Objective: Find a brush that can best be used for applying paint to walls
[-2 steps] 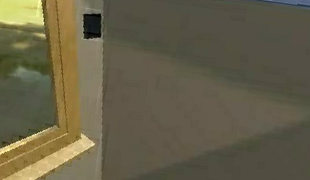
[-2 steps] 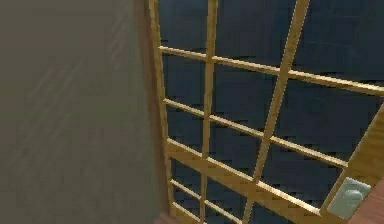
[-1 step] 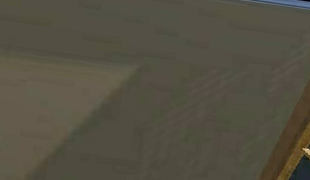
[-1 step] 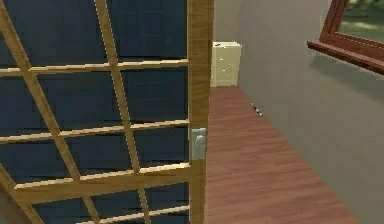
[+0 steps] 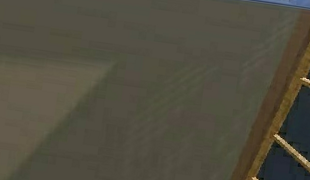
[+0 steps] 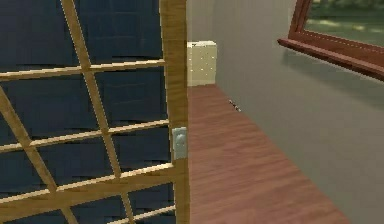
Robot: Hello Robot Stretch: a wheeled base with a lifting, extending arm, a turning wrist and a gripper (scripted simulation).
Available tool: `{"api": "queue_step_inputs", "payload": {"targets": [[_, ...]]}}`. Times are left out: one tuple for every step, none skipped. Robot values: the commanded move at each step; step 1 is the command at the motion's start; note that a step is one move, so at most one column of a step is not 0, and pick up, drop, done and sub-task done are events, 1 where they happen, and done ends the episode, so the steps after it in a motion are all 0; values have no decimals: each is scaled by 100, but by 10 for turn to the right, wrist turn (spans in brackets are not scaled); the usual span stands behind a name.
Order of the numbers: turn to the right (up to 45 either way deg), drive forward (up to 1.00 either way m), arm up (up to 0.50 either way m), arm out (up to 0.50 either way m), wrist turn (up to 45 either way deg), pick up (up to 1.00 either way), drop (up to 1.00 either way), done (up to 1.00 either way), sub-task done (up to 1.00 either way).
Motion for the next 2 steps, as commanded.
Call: {"api": "queue_step_inputs", "payload": {"targets": [[0,5,0,0,0,0,0,0,0],[-450,0,0,0,0,0,0,0,0]]}}
